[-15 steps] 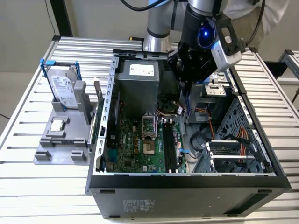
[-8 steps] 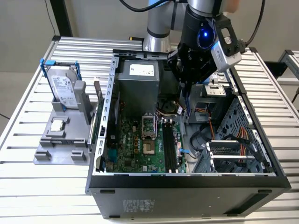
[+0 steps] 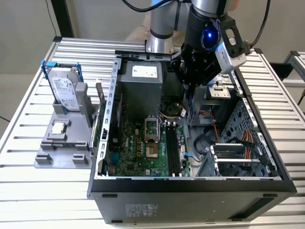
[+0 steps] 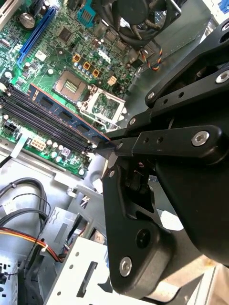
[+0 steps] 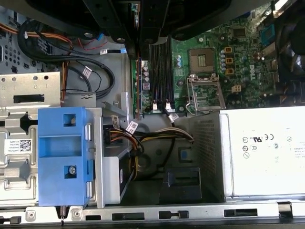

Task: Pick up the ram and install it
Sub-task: 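Insert the ram into the slot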

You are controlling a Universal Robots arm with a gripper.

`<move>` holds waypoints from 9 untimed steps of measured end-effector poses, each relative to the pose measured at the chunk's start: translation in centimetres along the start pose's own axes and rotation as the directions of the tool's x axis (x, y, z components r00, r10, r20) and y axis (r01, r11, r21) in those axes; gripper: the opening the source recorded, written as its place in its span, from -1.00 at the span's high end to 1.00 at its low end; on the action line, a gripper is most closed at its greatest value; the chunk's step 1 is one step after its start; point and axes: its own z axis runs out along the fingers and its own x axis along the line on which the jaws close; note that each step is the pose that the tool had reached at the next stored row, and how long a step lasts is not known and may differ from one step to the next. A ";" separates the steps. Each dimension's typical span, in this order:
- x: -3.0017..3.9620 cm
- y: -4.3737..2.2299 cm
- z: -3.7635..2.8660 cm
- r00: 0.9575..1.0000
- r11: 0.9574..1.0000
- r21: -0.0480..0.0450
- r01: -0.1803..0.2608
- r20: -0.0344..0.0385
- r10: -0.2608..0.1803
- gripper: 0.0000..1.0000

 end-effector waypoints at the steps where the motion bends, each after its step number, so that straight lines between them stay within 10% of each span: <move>1: -0.01 0.00 0.00 1.000 1.000 0.000 0.000 0.000 0.000 1.00; 9: 0.00 0.00 0.15 1.000 1.000 0.000 0.000 -0.002 0.000 1.00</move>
